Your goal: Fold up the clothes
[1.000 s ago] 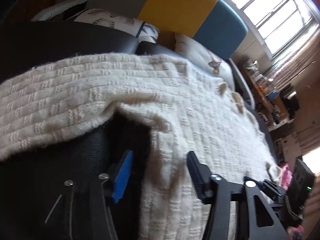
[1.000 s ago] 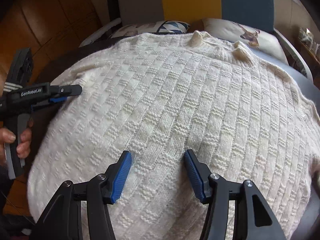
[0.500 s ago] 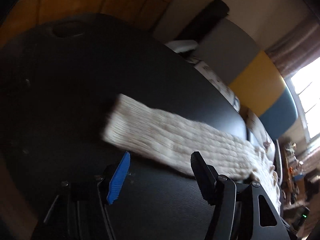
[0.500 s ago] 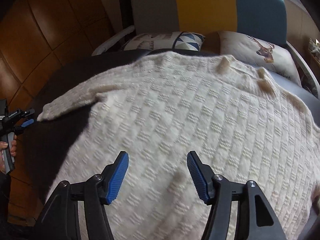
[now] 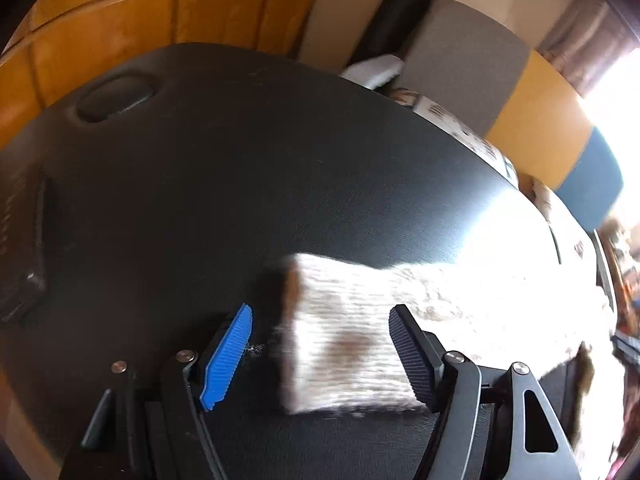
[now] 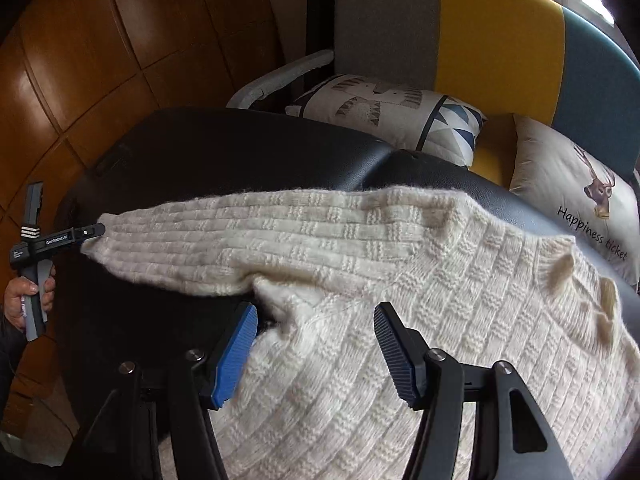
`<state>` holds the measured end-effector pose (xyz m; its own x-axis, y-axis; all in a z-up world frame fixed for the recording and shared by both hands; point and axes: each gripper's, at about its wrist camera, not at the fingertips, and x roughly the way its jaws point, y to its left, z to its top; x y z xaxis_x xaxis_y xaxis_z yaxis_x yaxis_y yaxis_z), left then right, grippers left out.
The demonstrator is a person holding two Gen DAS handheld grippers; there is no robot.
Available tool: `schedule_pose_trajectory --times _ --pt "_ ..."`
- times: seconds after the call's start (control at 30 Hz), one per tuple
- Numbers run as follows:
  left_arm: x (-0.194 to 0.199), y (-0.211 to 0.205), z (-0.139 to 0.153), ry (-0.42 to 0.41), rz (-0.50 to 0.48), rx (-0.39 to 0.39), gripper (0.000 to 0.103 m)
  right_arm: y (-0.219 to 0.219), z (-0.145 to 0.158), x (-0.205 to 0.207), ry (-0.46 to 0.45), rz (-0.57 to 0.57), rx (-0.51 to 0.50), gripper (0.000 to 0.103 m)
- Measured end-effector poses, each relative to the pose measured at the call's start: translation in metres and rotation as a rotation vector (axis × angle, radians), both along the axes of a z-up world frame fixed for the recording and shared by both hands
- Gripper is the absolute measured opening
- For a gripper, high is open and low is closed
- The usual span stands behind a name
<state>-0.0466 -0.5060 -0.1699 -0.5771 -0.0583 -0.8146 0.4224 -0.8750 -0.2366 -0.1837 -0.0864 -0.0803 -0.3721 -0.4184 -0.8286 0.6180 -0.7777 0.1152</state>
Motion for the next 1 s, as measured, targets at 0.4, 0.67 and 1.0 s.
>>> schedule_pose_trajectory --times 0.4,0.67,1.0 --pt "-0.025 -0.037 0.032 0.034 0.112 -0.073 0.011 -0.013 -0.046 -0.047 0.017 -0.063 0.108 0.078" --pt "-0.023 -0.058 0.013 -0.075 0.215 -0.058 0.008 0.0 -0.046 -0.043 0.032 0.009 0.012 0.079" --pt "0.001 -0.023 0.07 0.111 0.152 -0.121 0.018 -0.001 -0.023 -0.095 -0.063 -0.017 -0.182 0.079"
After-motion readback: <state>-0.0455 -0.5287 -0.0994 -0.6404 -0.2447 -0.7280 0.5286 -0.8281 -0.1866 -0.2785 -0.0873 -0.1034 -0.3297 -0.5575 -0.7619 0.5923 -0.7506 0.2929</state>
